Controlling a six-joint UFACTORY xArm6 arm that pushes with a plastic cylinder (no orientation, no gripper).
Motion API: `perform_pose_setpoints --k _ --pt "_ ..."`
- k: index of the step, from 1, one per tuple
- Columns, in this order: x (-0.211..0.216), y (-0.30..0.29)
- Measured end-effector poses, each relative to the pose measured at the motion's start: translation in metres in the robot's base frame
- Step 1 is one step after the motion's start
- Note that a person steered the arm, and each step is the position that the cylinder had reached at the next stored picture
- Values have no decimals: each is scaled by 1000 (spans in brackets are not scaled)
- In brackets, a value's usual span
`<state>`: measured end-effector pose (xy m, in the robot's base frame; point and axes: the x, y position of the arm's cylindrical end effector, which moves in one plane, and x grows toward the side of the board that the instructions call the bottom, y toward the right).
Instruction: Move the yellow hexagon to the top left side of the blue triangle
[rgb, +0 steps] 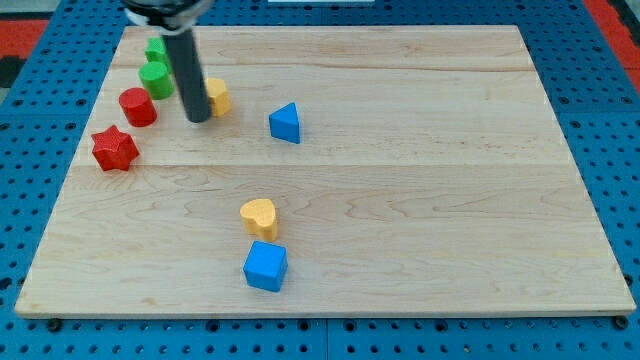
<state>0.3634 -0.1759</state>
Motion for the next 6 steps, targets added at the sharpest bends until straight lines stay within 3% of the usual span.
perform_pose_setpoints --k 1,2,3,4,6 --pt "-12 -24" --pt "-30 0" --pt "-25 43" --pt "-15 29" --pt "-1 56"
